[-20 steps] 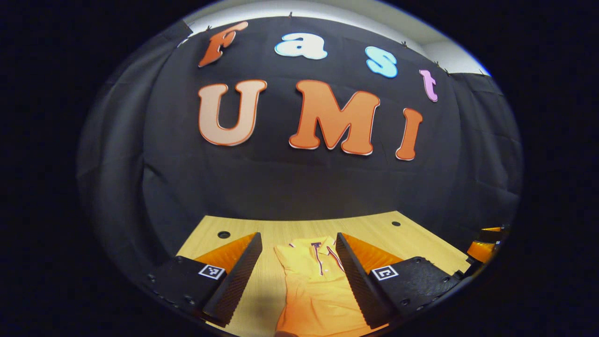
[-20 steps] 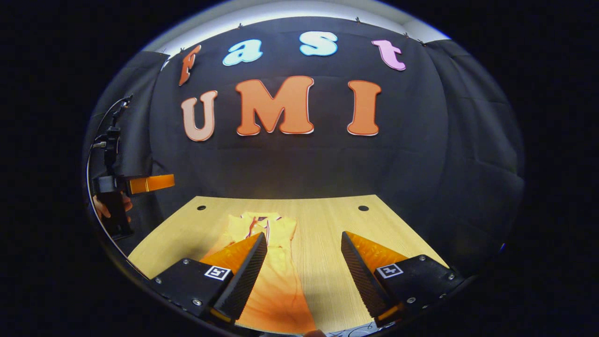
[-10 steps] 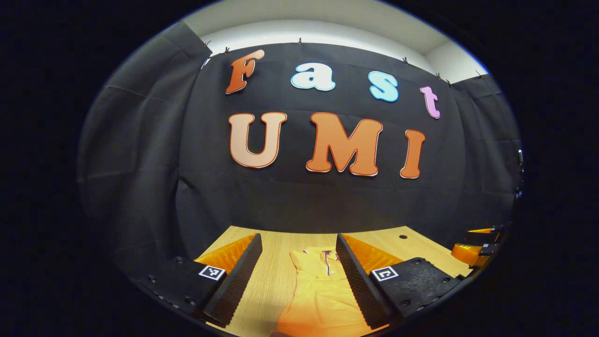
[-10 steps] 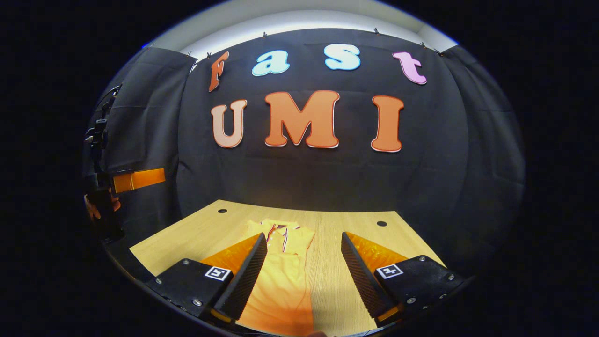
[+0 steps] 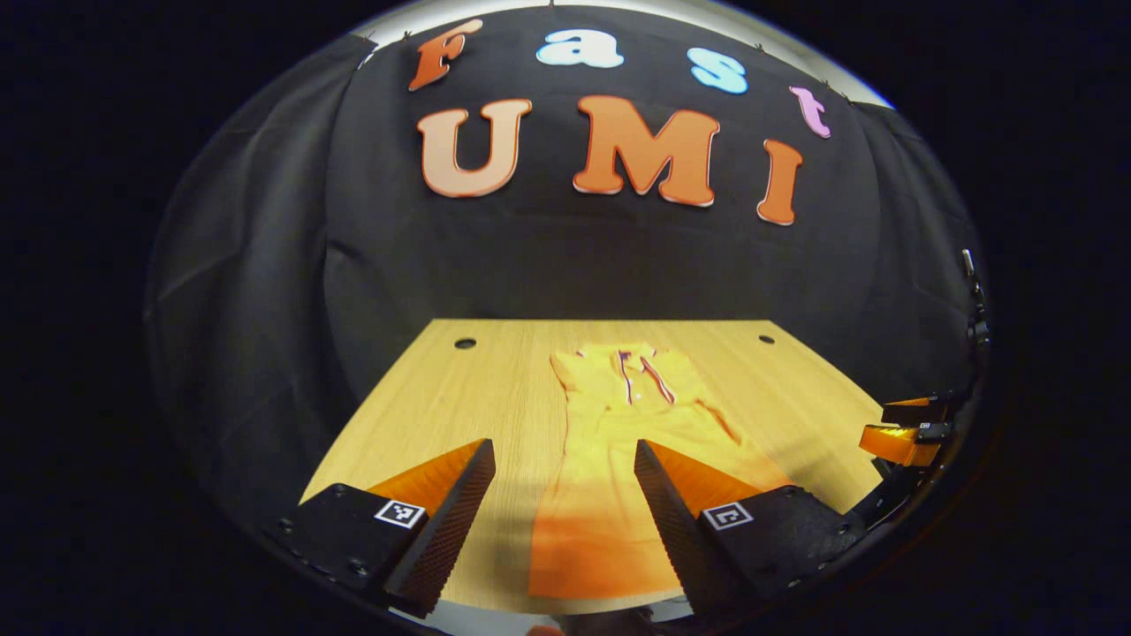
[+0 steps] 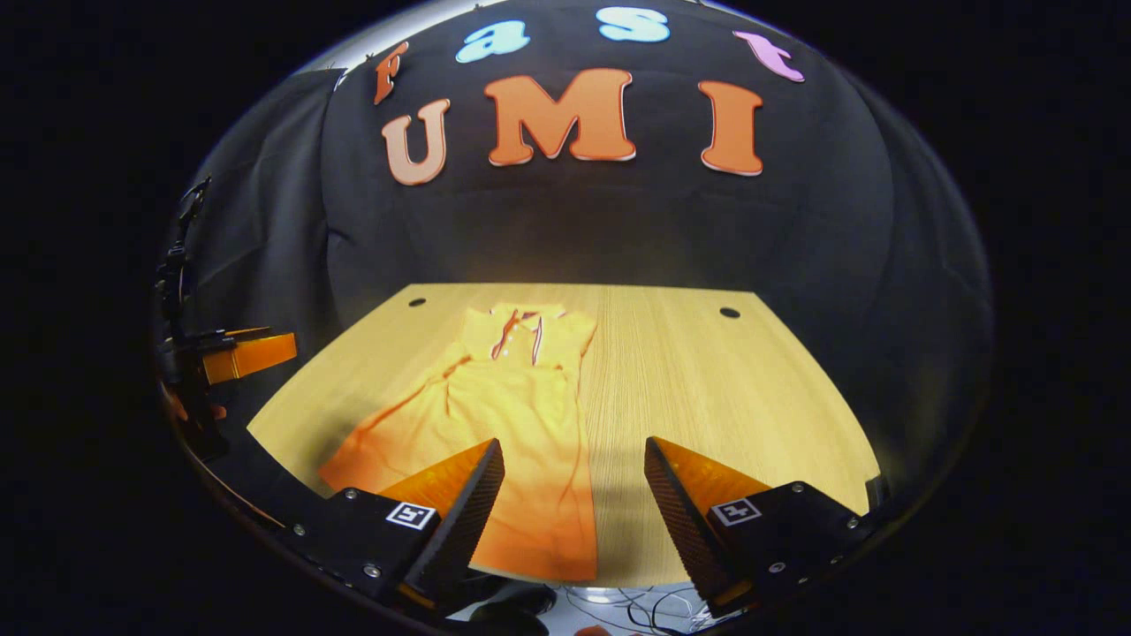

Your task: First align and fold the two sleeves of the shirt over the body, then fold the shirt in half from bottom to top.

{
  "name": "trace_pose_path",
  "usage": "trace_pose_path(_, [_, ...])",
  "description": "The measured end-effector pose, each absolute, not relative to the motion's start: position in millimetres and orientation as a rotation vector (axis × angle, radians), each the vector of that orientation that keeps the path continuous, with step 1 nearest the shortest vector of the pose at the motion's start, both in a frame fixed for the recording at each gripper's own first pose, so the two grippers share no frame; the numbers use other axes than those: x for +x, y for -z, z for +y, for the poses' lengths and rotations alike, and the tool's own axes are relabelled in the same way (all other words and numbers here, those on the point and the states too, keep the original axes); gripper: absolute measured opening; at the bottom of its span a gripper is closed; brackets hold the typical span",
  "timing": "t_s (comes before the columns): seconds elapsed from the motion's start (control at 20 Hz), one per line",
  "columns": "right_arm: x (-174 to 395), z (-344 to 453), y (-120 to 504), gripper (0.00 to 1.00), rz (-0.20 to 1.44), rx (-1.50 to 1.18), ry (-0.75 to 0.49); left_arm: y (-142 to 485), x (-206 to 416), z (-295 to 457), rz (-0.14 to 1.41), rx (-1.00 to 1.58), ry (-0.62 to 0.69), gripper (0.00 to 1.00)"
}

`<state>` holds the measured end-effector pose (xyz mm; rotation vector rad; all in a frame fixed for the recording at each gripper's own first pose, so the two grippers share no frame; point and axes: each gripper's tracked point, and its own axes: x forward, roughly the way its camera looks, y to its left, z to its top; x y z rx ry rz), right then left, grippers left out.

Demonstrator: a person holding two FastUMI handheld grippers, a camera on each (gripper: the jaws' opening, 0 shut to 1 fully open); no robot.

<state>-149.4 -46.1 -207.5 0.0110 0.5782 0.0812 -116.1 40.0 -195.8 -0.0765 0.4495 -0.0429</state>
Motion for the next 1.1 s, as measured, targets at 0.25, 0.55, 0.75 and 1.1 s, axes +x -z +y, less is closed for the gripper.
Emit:
trace_pose_path(0.25, [-176,-44,286,0.98,0.794,0.031,-0.063,281,-128,39,0.682,-0.028,0.065,0.98])
trace_pose_path(0.55, [-200,-37,335,0.98,0.983,0.034,-0.069,360,-138,50,0.941,-0.032,0.087,0.99])
trace_pose_path(0.75, [-205,-30,351,0.98,1.054,0.047,-0.077,380,-147,48,1.061,-0.034,0.088,0.99])
trace_pose_path(1.1, [-203,-19,353,0.71,1.158,-0.031,-0.075,387,-151,41,1.138,-0.029,0.110,0.74])
